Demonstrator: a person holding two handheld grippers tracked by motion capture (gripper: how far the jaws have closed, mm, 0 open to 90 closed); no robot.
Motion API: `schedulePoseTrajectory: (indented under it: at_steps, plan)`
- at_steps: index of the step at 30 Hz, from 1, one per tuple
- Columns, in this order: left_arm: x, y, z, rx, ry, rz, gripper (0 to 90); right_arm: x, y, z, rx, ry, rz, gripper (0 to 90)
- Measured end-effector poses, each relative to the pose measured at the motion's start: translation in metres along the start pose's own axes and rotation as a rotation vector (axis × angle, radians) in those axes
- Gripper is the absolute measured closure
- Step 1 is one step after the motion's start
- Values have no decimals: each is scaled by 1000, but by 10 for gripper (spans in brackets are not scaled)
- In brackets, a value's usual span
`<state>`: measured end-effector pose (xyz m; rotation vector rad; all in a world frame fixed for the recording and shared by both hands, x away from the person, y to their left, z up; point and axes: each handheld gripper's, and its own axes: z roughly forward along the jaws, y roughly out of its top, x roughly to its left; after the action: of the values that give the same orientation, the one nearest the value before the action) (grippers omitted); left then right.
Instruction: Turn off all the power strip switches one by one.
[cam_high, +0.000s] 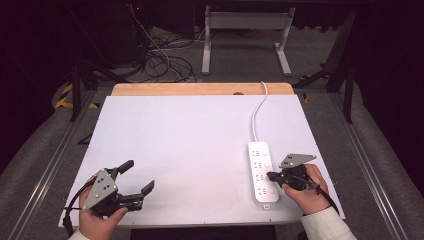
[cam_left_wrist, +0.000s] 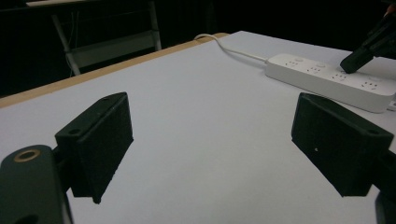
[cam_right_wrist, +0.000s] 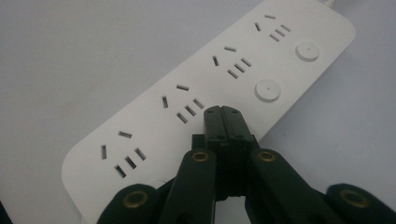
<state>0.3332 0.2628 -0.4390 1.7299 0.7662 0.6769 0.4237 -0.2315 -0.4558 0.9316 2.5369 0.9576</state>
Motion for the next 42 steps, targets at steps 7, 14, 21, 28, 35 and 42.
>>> schedulePoseTrajectory:
  at_steps: [7,14,21,28,35,42]
  plan:
    - [0,0,0,-4,3,-3,131,0,-2,-1,-33,7,-5,900]
    - [1,-1,1,1,2,-6,131,5,1,-11,-170,14,-50,900]
    - [1,0,0,0,3,-5,131,12,4,-20,-210,40,-60,900]
    - [1,0,0,0,2,-9,131,12,2,-23,-257,44,-75,900]
    - [2,-1,0,1,6,-11,131,23,-2,-42,-275,71,-83,900]
    - [2,-1,0,1,3,-10,131,29,-12,-43,-243,96,-78,900]
